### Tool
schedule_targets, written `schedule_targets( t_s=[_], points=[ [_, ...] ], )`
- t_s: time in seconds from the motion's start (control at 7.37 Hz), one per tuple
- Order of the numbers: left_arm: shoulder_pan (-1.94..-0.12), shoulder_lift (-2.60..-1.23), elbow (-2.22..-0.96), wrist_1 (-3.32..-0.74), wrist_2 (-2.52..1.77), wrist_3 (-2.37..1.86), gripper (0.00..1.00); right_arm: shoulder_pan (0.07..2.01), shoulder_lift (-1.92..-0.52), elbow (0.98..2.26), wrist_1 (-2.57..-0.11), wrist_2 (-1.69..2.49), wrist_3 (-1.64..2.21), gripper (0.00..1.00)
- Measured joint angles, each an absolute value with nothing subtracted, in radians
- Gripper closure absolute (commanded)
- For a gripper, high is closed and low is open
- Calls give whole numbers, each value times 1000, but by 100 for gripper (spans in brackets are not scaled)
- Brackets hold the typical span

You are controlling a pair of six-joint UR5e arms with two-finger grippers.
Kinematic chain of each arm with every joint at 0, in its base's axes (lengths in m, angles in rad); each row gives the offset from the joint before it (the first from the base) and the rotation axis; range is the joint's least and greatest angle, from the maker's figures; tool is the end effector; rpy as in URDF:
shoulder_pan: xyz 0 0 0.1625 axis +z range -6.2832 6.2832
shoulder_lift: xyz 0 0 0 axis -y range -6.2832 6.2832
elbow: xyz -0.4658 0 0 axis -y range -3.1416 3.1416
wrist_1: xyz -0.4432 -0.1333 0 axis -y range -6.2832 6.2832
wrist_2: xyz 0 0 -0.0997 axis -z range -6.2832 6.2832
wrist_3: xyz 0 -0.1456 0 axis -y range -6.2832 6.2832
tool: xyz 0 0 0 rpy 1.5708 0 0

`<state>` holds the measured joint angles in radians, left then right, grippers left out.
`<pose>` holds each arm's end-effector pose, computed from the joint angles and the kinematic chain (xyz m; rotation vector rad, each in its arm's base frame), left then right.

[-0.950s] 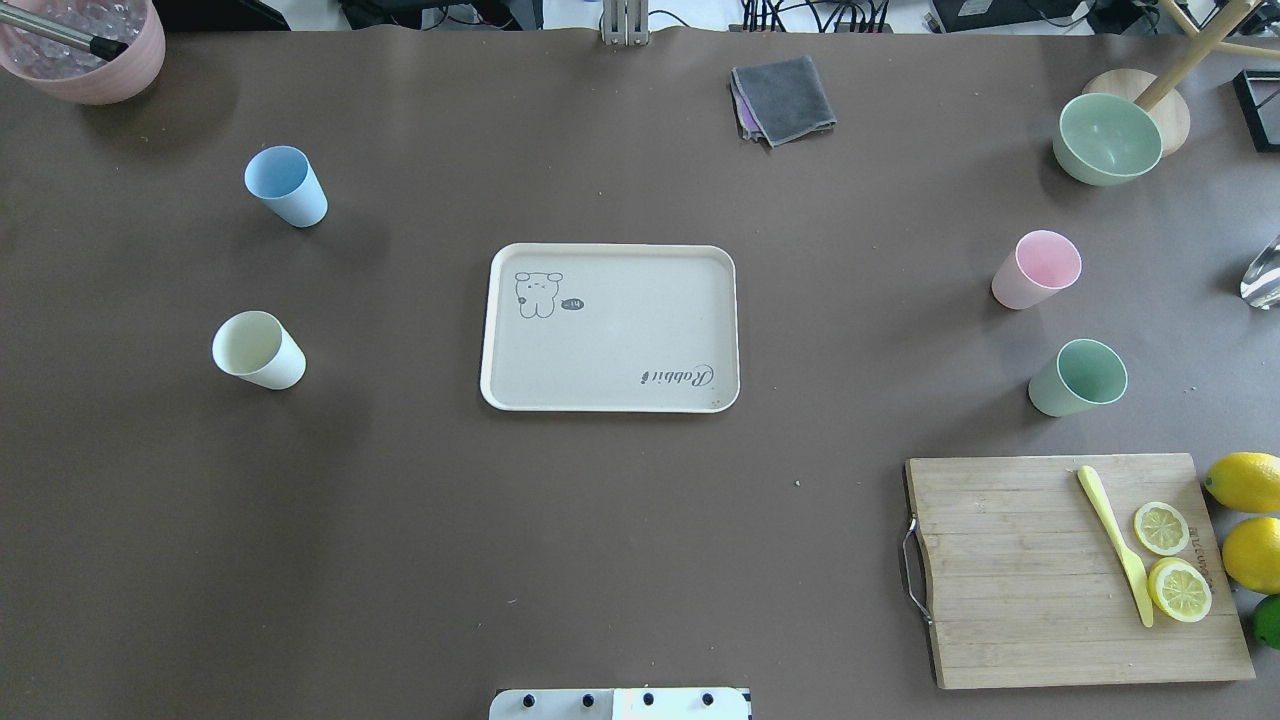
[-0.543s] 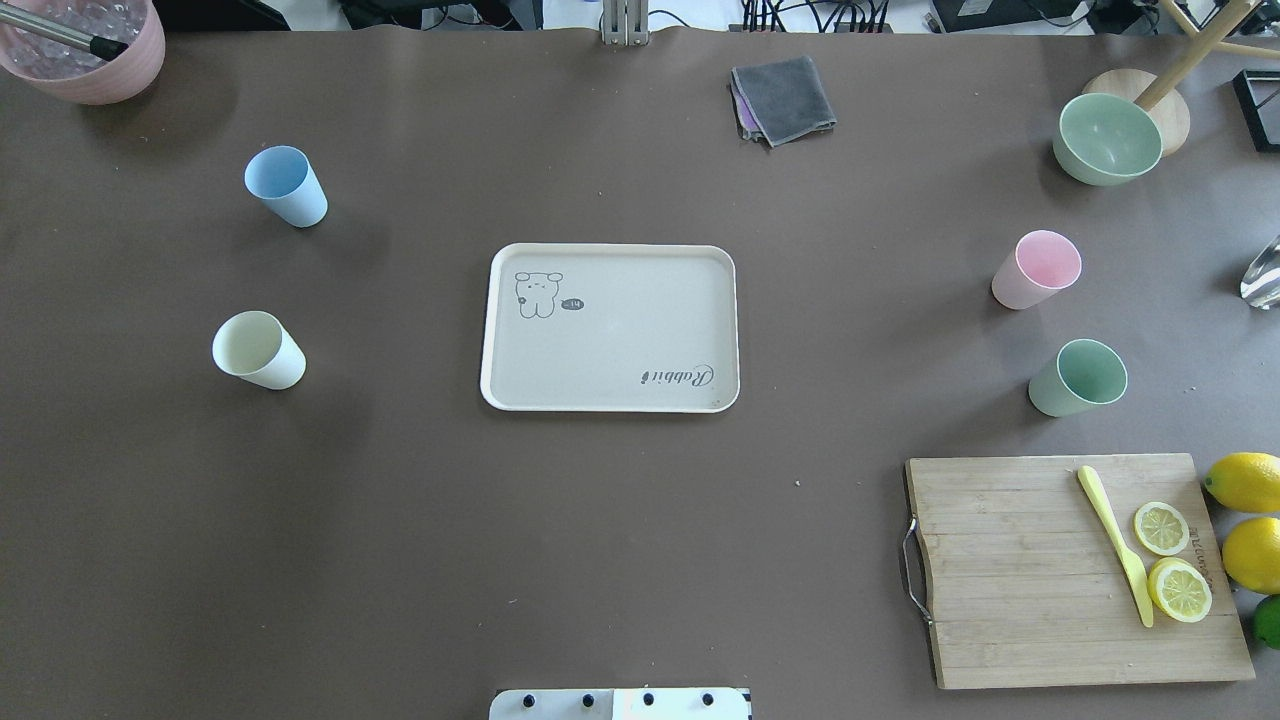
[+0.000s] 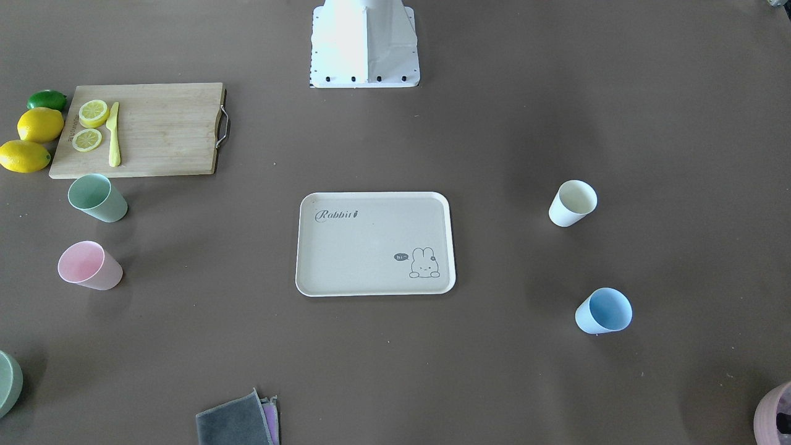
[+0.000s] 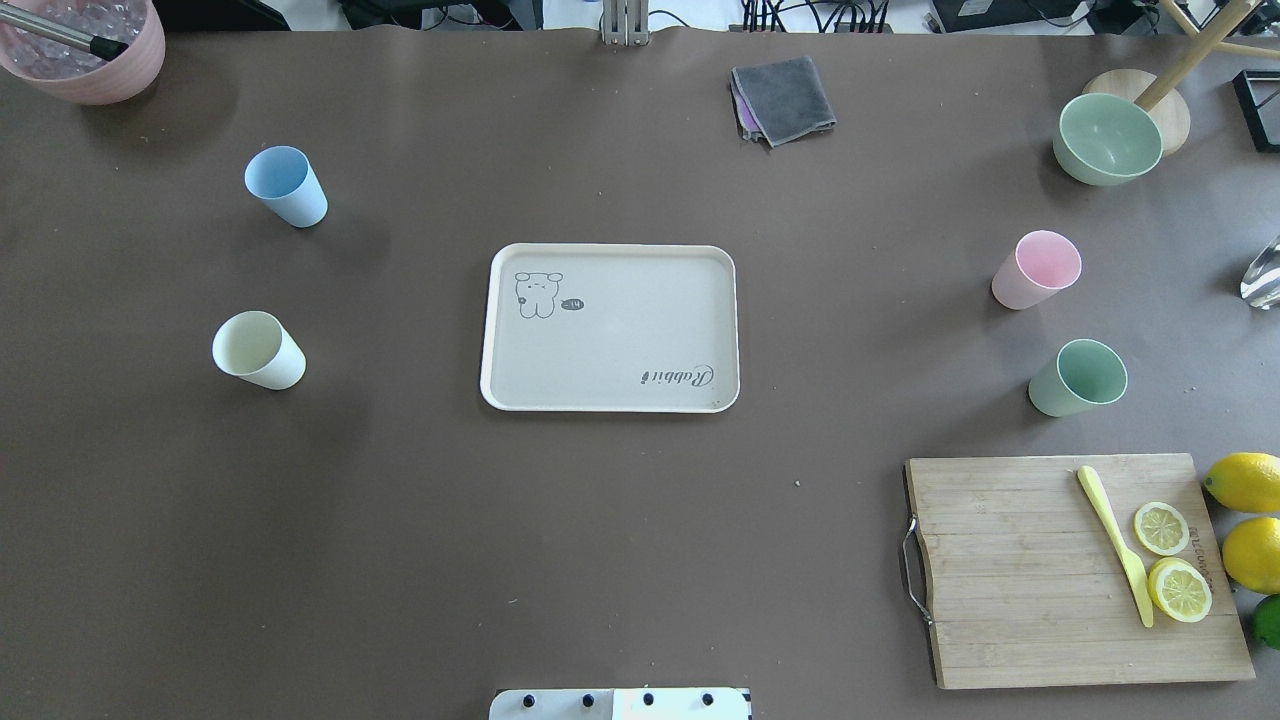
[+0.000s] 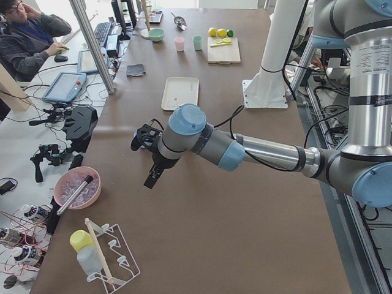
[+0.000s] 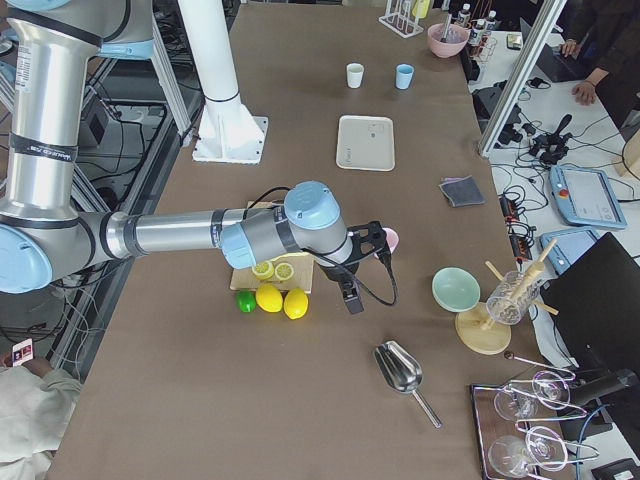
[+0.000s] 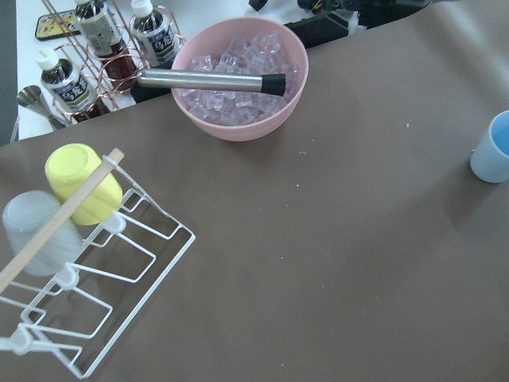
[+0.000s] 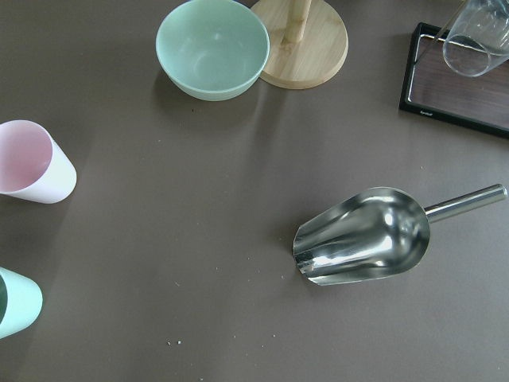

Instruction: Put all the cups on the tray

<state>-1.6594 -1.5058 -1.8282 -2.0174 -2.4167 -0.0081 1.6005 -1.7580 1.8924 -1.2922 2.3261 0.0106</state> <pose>-0.0722 -0.5381 0.5606 0.6311 0.7900 0.1817 0.0479 -0.4852 0.6179 0.4000 -0.7402 -0.1180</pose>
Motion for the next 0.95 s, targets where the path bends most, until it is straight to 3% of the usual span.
schedule_targets(
  t_s=[0.68, 0.95],
  points=[
    [-1316, -1775, -1699, -2058, -2337, -376, 0, 1429, -1592, 1886, -1297, 2335, 392, 0],
    [-1203, -1909, -1525, -2059, -2250, -442, 1, 1387, -1570, 1877, -1303, 2301, 437, 0]
  ],
)
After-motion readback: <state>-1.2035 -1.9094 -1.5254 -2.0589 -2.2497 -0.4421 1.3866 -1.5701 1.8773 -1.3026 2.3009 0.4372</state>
